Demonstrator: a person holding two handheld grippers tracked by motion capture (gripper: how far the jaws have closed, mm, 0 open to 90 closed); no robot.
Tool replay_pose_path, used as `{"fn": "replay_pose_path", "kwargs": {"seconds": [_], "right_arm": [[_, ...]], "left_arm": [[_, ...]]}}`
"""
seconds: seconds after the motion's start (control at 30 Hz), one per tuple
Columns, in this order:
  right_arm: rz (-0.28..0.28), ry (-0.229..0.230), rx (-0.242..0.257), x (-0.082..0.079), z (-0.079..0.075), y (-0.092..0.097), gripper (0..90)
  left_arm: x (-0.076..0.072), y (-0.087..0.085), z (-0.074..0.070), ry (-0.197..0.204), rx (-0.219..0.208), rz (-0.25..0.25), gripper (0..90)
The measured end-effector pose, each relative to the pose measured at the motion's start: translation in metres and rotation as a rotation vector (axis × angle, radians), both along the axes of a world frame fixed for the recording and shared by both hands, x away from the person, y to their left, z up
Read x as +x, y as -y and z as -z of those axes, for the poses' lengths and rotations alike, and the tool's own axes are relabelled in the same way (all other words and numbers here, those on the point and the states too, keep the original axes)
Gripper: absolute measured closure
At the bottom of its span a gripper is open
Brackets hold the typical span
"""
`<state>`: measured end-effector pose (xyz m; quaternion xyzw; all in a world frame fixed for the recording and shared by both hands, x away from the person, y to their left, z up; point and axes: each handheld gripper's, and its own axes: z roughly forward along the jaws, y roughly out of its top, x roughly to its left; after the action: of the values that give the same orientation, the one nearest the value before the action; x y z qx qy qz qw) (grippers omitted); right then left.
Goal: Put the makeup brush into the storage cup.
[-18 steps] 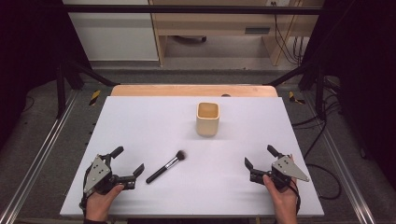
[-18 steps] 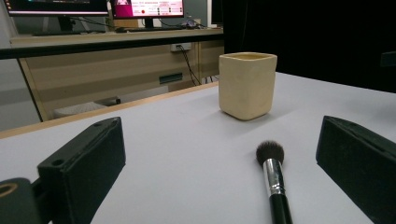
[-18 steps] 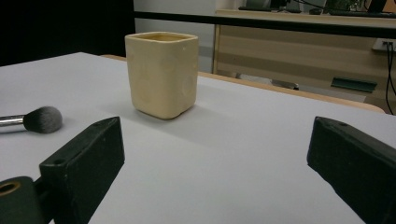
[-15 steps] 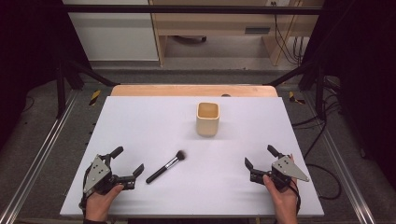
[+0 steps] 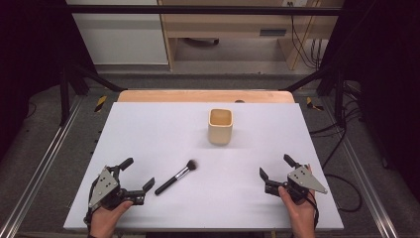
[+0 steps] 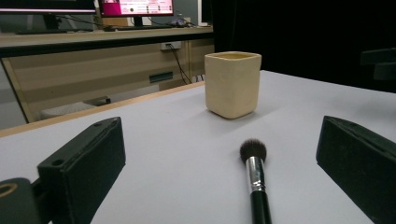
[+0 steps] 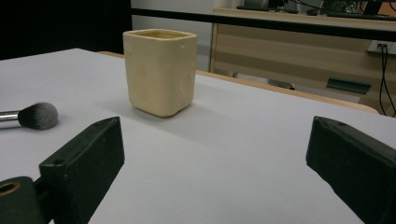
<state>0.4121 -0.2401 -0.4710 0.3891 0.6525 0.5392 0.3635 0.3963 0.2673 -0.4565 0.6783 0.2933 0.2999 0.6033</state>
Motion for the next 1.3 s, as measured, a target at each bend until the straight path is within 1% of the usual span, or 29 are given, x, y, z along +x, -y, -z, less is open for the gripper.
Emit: {"fn": "replay_pose_path", "kwargs": {"seconds": [0.1,0.13,0.17,0.27,0.3,0.33,0.37,0.43,0.47,0.5,0.57,0.6,0.67,0.7,0.73,0.93,1.03,1.1,1.17,1.23,1.27,1.3], "right_arm": [[0.003,0.001,0.006,0.000,0.000,0.001,4.5],[0.004,0.002,0.007,0.000,0.000,0.002,4.6],[0.006,0.001,0.012,0.000,0.000,0.002,4.6],[0.002,0.004,0.019,-0.001,-0.001,0.003,4.6],[0.002,0.004,0.019,-0.001,-0.001,0.003,4.6],[0.000,0.002,0.018,-0.001,-0.001,0.003,4.6],[-0.001,0.001,0.015,-0.001,-0.001,0.002,4.6],[-0.004,0.001,0.023,-0.001,-0.001,0.002,4.6],[-0.003,0.000,0.034,-0.001,-0.001,0.002,4.6],[-0.003,0.000,0.034,-0.001,-0.001,0.002,4.6],[-0.005,-0.001,0.032,-0.001,-0.001,0.001,4.6],[-0.007,-0.001,0.035,0.000,0.000,0.001,4.6],[-0.007,-0.002,0.035,0.000,0.000,0.002,4.6],[-0.006,-0.002,0.034,-0.001,0.000,0.002,4.5],[-0.006,-0.001,0.035,-0.001,0.000,0.002,4.6],[-0.003,-0.005,0.031,0.000,0.000,0.002,4.2],[-0.002,-0.002,0.022,0.000,0.000,0.002,4.2],[0.000,-0.006,0.028,-0.001,0.000,0.002,4.2],[0.001,-0.006,0.027,-0.001,0.000,0.003,4.2],[0.002,-0.006,0.027,-0.001,0.000,0.003,4.2],[0.002,-0.006,0.027,-0.001,0.000,0.003,4.2],[0.003,-0.006,0.025,-0.001,0.000,0.003,4.2]], "left_arm": [[-0.001,0.004,-0.001,-0.002,0.015,0.016,1.0],[-0.001,0.005,-0.002,-0.005,0.033,0.024,1.0],[-0.001,0.006,-0.002,-0.009,0.041,0.021,0.9],[0.003,0.008,-0.004,-0.036,0.086,0.019,1.4],[0.005,0.010,-0.005,-0.047,0.089,0.017,1.4],[0.007,0.011,-0.007,-0.056,0.107,0.017,1.7],[0.009,0.015,-0.010,-0.076,0.126,0.016,1.7],[0.013,0.020,-0.016,-0.099,0.148,0.032,1.8],[0.016,0.024,-0.022,-0.113,0.176,0.040,2.2],[0.018,0.028,-0.026,-0.121,0.201,0.043,2.2],[0.024,0.036,-0.034,-0.142,0.240,0.054,2.5],[0.027,0.040,-0.037,-0.148,0.251,0.060,2.8],[0.033,0.049,-0.043,-0.186,0.297,0.077,3.3],[0.035,0.053,-0.046,-0.195,0.311,0.088,3.2],[0.038,0.059,-0.049,-0.218,0.334,0.101,3.2],[0.048,0.080,-0.060,-0.293,0.433,0.136,3.3],[0.050,0.086,-0.063,-0.310,0.461,0.146,3.3],[0.052,0.089,-0.064,-0.325,0.485,0.144,3.4],[0.054,0.090,-0.066,-0.340,0.491,0.141,3.4],[0.056,0.092,-0.067,-0.364,0.498,0.144,3.3],[0.058,0.093,-0.067,-0.384,0.508,0.149,3.1],[0.059,0.093,-0.067,-0.396,0.517,0.152,3.0]]}}
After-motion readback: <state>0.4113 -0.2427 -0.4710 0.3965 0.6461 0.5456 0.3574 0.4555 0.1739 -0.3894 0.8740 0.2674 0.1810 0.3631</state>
